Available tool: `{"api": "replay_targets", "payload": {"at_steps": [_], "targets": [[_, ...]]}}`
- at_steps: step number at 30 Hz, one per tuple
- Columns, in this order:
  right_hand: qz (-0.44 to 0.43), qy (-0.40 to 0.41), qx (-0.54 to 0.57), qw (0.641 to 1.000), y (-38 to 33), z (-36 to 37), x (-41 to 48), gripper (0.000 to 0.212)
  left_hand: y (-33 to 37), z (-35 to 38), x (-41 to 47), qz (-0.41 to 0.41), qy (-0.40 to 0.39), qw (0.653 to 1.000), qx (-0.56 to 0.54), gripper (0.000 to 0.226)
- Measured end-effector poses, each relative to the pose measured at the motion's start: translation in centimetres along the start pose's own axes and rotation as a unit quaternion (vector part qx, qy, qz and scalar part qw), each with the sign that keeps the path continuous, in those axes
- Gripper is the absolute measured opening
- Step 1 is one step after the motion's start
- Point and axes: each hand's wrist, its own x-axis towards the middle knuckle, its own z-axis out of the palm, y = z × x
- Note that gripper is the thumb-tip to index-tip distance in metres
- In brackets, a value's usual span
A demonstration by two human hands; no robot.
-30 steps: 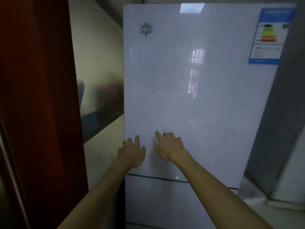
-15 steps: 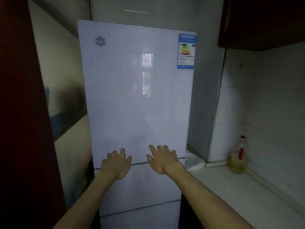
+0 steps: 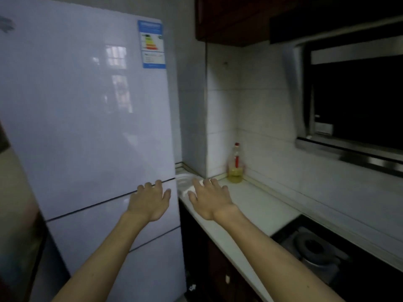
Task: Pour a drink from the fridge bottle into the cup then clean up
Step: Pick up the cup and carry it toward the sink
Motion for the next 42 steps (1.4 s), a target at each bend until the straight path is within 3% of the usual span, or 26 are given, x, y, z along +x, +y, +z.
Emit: {"api": "replay_targets", "payload": {"at_steps": [9,20,27,39,42], "targets": [[0.121,0.038,-0.019,0.992,15.5,-3.2,-14.0,0.054,18.5,2.9,-5.6,0.133,0.001,0.990,-0.044,0.050],[0.271,0.047,-0.028,0.961,30.6,-5.4,-33.6,0.059,40.2,6.4,-19.2,0.280,-0.024,0.958,-0.064,0.051],[0.352,0.048,-0.049,0.934,36.7,-7.8,-45.6,0.061,51.3,7.5,-27.8,0.388,-0.054,0.915,-0.098,0.049],[0.529,0.043,-0.075,0.844,43.5,-8.4,-59.6,0.059,64.5,10.6,-36.9,0.540,-0.119,0.824,-0.124,0.032],[0.561,0.032,-0.074,0.824,45.0,-8.2,-62.1,0.058,67.1,11.8,-38.5,0.573,-0.135,0.798,-0.125,0.037]]}}
